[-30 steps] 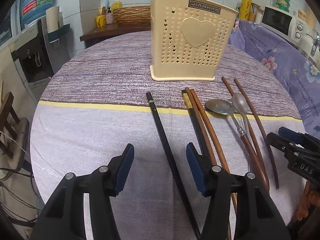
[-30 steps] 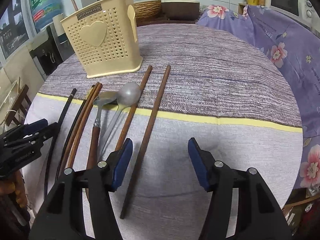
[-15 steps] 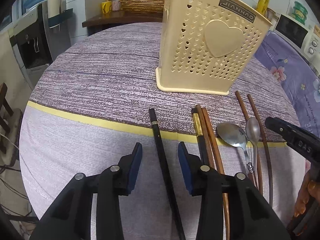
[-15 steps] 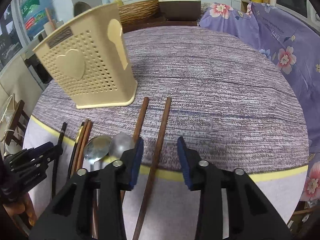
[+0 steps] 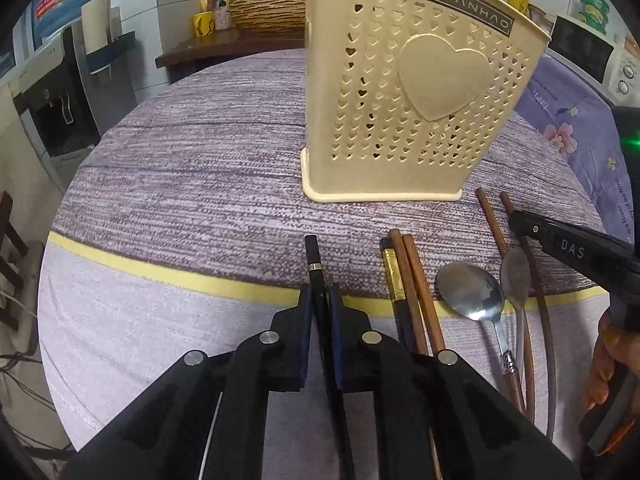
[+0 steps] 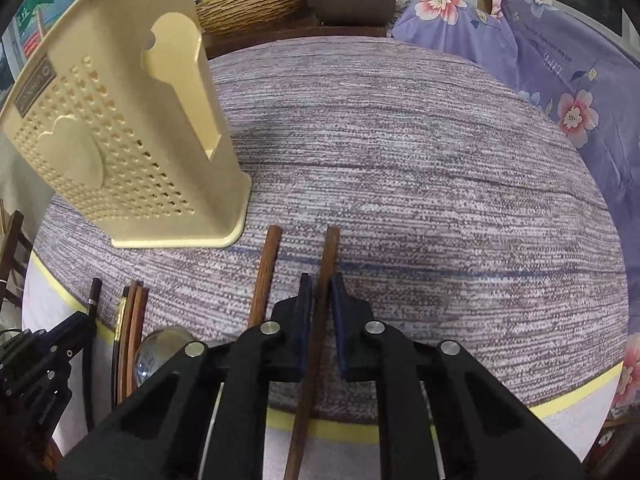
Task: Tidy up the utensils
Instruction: 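Grasp a black chopstick with the left tool while the right tool grasps a wooden chopstick, then lift both chopsticks and release them into the cream holder with both tools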
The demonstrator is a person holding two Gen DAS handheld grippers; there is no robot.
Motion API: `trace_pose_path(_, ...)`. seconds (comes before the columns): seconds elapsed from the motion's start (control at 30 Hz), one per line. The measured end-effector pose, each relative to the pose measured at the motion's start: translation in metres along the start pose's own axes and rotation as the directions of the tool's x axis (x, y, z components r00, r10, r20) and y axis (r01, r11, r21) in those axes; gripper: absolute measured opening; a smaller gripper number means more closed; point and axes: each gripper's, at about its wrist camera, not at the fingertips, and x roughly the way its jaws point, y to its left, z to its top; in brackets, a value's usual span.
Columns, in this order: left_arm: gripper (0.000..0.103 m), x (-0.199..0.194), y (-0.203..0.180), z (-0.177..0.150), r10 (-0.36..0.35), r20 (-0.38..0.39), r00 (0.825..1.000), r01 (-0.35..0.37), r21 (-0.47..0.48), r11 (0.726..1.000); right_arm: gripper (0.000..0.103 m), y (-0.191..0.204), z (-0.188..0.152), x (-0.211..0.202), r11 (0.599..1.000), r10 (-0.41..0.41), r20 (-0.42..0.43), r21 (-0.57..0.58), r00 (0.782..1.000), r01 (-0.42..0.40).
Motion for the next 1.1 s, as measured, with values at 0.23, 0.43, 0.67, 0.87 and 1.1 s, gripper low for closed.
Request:
trace_pose_path(0.23, 0.009, 0.008, 0.000, 0.011, -0.003, 0.005, 1.000, 0.003, 0.001, 1.000, 0.009, -0.006, 0.009, 0.005, 1.000, 0.024, 0.002, -0.003, 1.000, -0.024)
trace_pose_path(0.43, 0.009, 0.008, 0.005, 0.019, -0.026, 0.005, 1.000, 0.026, -0.011, 1.000, 0.009, -0.013, 0.010, -0.002, 0.998, 0.062, 0.034, 0.017, 0.997, -0.063)
trace_pose_path(0.67, 0.009, -0.026, 0.016, 0.031, -0.075, 0.093, 0.993, 0.078, -0.027, 0.997, 0.008, -0.029, 0.021, -0.048, 0.990, 0.135, 0.139, 0.026, 0.981, -0.140)
trace_pose_path(0.87, 0.008, -0.084, 0.027, 0.050, -0.116, 0.239, 0.964, 0.127, -0.029, 0.991, 0.008, -0.040, 0.030, -0.119, 0.982, 0.182, 0.285, -0.012, 0.941, -0.186)
trace_pose_path(1.1, 0.008, -0.127, 0.033, 0.065, -0.129, 0.347, 0.929, 0.147, -0.025, 0.989, 0.008, -0.043, 0.035, -0.177, 0.981, 0.194, 0.382, -0.060, 0.904, -0.185)
